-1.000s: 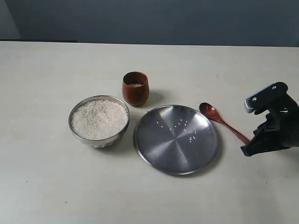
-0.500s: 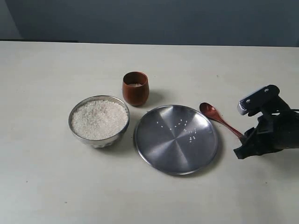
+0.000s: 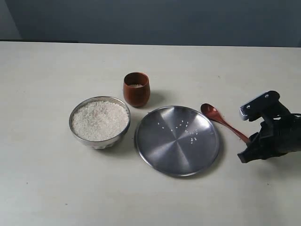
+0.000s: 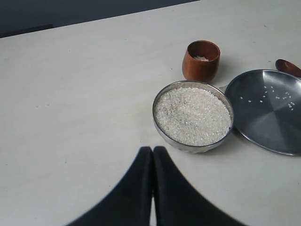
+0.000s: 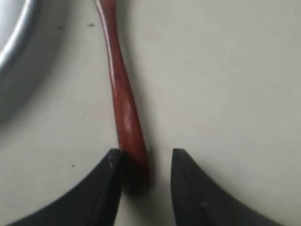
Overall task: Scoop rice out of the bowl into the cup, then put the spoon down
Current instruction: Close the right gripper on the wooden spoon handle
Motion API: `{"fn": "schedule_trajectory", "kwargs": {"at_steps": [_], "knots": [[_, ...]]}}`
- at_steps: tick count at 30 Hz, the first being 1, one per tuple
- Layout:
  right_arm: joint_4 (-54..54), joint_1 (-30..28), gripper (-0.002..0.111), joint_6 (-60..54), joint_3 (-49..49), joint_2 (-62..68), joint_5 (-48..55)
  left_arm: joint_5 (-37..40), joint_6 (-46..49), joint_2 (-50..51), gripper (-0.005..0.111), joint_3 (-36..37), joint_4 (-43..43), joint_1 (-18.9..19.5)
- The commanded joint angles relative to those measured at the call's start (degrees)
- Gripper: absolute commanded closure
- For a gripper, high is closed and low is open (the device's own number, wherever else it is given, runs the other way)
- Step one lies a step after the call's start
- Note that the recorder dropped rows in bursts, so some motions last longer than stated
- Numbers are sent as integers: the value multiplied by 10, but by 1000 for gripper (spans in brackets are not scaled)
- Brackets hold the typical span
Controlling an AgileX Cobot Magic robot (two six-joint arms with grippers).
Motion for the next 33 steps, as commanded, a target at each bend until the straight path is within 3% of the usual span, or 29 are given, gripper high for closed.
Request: {"fn": "schedule_trajectory", "kwargs": {"at_steps": [1,8,14,27,33], "knots": [[-5,-3,82,-4,-7,17,13,-8,0,2,106,-2,4,-1],[-12,-3,109,-4,-10,46,47,-8,0,2,106,-2,4,-1],[-2,-2,109,1,-28,46,145,-8,0,2,106,-2,4,-1],[-1,-2,109,57,-30,-116,92,-8,0,2,106,-2,4,-1],[-104,-2,109,101,-29,-203,127,-8,0,2,106,-2,4,-1]]}}
